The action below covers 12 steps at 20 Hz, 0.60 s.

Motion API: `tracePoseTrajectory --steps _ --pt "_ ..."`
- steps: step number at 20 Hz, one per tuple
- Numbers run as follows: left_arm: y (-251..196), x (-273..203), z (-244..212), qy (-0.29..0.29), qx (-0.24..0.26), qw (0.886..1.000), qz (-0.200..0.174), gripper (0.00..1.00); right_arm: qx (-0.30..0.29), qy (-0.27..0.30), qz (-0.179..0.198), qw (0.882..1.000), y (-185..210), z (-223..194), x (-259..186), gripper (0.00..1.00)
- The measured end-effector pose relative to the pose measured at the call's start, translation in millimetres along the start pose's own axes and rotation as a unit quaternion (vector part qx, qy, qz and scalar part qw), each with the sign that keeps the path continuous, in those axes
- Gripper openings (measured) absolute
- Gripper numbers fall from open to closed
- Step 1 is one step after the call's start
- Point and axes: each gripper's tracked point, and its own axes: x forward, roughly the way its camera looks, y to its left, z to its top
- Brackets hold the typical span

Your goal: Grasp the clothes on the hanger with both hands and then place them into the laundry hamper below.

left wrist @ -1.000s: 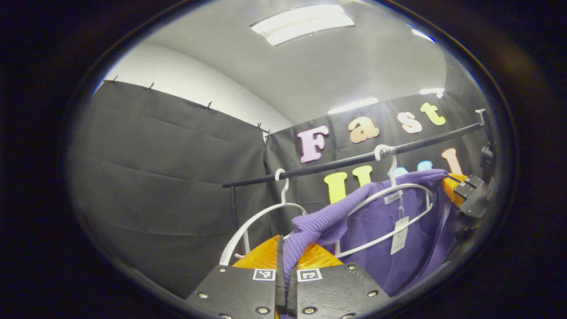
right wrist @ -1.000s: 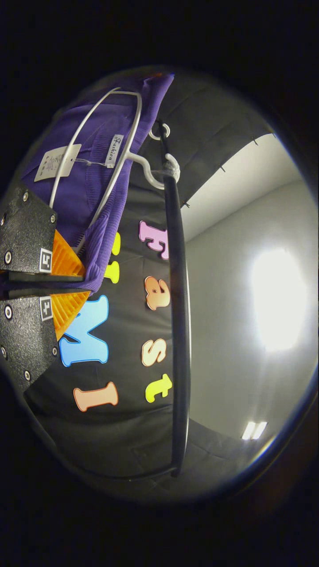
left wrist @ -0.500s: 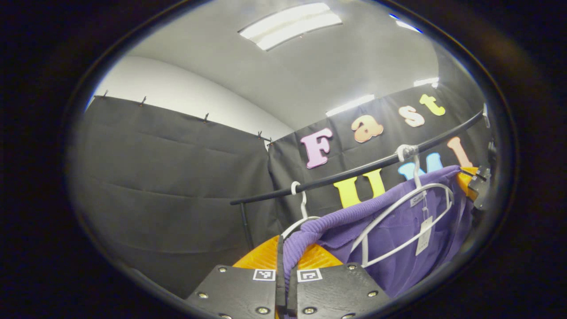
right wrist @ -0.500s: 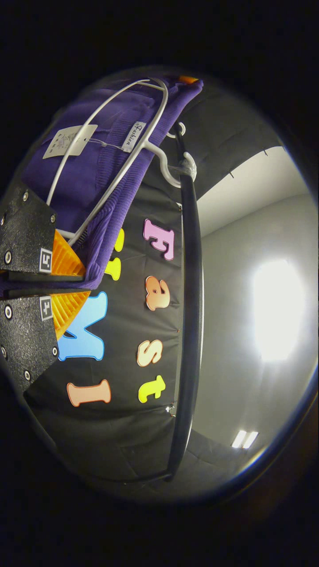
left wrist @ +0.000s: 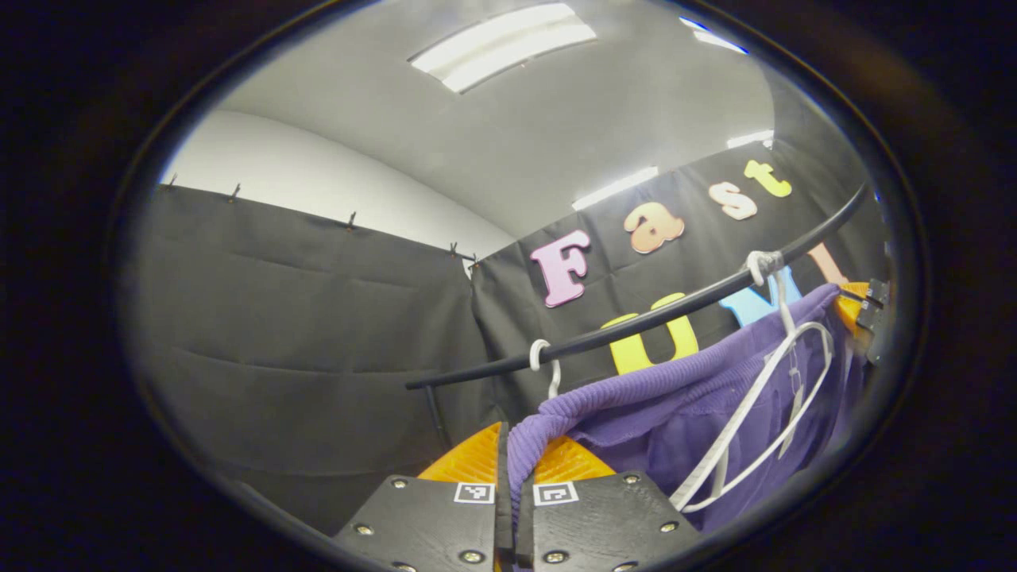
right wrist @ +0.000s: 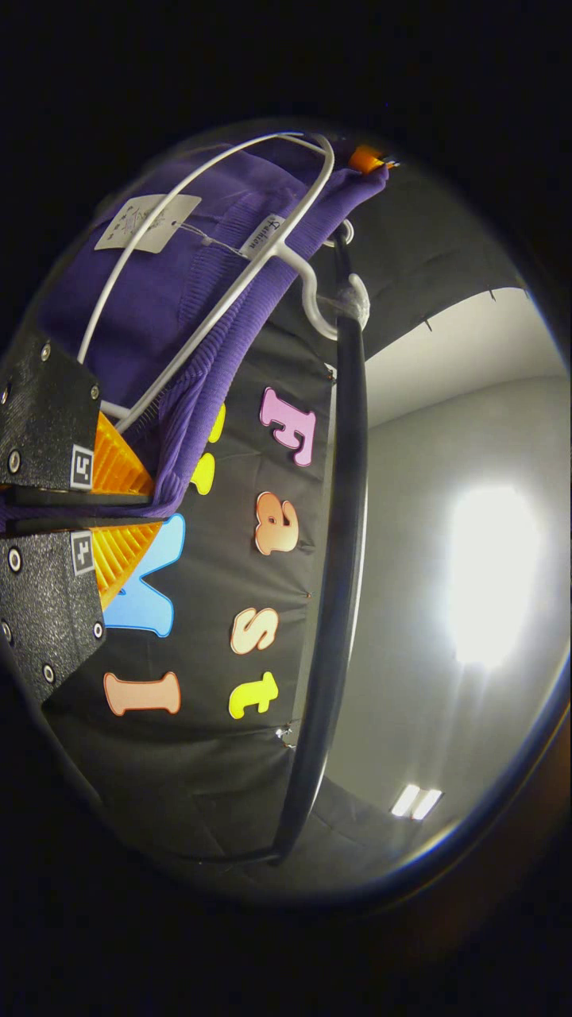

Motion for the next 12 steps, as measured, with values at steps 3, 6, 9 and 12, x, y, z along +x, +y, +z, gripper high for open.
tracePoseTrajectory --steps 3,6,9,12 --pt "-17 10 -14 0.013 0.0 0.999 -0.031 0.05 -0.001 0.022 -0.013 1.0 -9 -18 6 0.05" --pt "-31 20 -27 0.027 -0.013 0.998 -0.058 0.02 -0.002 0.044 -0.015 0.999 -12 -37 6 0.05" --pt "-43 22 -39 0.035 -0.037 0.995 -0.085 0.02 0.01 0.068 -0.013 0.998 -13 -54 6 0.05" --pt "-53 25 -50 0.047 -0.049 0.992 -0.106 0.07 0.063 0.109 -0.014 0.992 -13 -75 11 0.05"
